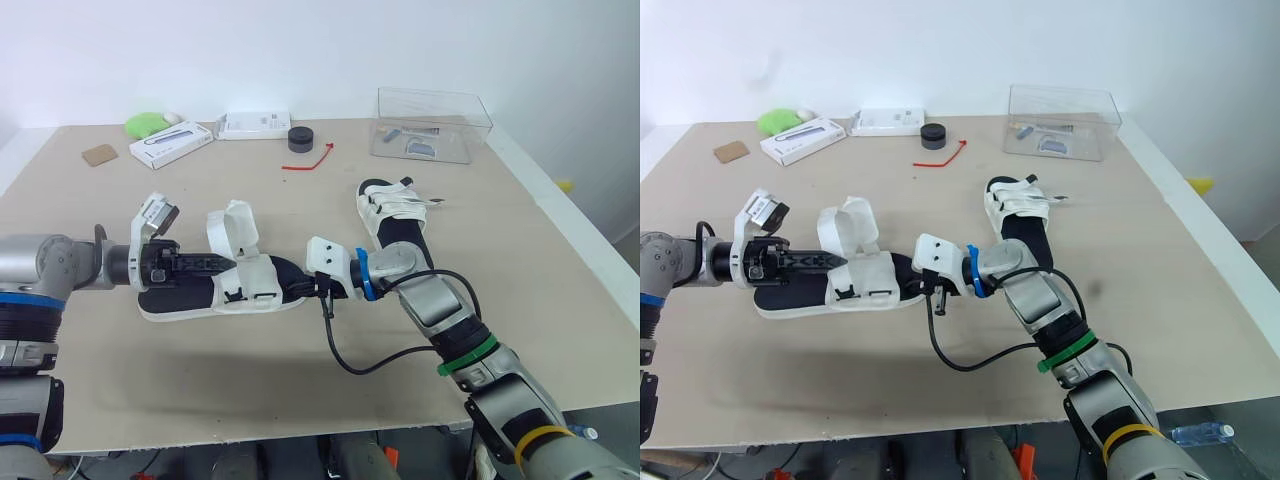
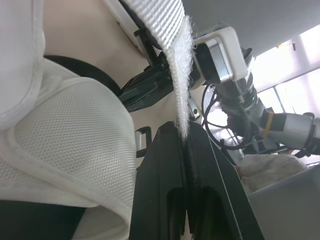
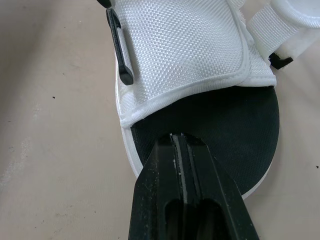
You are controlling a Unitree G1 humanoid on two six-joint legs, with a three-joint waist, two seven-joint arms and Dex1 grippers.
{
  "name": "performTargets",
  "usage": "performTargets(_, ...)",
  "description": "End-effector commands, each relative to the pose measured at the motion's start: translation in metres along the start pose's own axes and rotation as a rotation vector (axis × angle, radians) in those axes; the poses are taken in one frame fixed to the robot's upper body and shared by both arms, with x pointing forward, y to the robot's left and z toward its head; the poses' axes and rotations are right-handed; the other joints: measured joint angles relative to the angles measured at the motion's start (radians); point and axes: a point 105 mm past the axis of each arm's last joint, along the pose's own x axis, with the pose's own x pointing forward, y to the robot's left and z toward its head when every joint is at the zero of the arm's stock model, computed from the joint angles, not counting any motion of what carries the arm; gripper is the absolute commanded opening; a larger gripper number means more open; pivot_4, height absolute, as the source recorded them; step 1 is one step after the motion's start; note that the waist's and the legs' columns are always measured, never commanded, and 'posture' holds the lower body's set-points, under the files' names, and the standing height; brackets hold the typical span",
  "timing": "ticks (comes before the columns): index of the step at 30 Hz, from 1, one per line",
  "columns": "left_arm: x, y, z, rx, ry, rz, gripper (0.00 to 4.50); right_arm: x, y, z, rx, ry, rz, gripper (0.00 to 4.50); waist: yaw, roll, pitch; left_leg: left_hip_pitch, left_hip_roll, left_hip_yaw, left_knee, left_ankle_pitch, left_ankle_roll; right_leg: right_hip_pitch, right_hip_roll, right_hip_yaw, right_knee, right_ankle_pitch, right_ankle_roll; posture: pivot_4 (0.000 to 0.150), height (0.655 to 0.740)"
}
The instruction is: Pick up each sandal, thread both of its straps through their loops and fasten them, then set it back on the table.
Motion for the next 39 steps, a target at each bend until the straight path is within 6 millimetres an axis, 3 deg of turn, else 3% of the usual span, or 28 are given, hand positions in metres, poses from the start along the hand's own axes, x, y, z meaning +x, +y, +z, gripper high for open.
performTargets(1,-0.005,-0.003,0.004,0.028,0.001,0.005,0.03,-0.001,0.001,0.005,-0.028,-0.003,0.004,0.00,0.000,0.000,0.000,0.000,0.000,0.000,0.000,0.000,0.000,0.000,0.000,0.000,0.000,0.000,0.000,0.150,0.7261)
performTargets(6,-0.008,0.003,0.002,0.038,0.010,0.030,0.03,-0.001,0.001,0.005,-0.028,-0.003,0.004,0.00,0.000,0.000,0.000,0.000,0.000,0.000,0.000,0.000,0.000,0.000,0.000,0.000,0.000,0.000,0.000,0.150,0.7261)
performTargets(16,-0.013,-0.012,0.033,0.077,-0.097,-0.020,0.03,-0.001,0.001,0.005,-0.026,-0.002,0.004,0.00,0.000,0.000,0.000,0.000,0.000,0.000,0.001,0.000,0.000,0.000,0.000,0.000,0.000,0.000,0.000,0.150,0.7261)
performTargets(25,-0.007,-0.002,0.004,0.052,0.033,0.000,0.03,-0.001,0.003,0.005,-0.028,-0.003,0.007,0.00,0.000,0.000,0.000,0.000,0.000,0.000,0.001,0.000,0.000,0.000,0.000,0.000,0.001,0.000,0.000,0.150,0.7261)
performTargets(39,-0.002,0.005,0.002,0.089,0.047,0.023,0.03,-0.002,0.004,0.005,-0.032,-0.002,0.010,0.00,0.000,0.000,0.000,0.000,0.000,0.000,0.001,0.000,0.000,0.000,0.000,0.000,0.001,-0.001,0.001,0.150,0.7261)
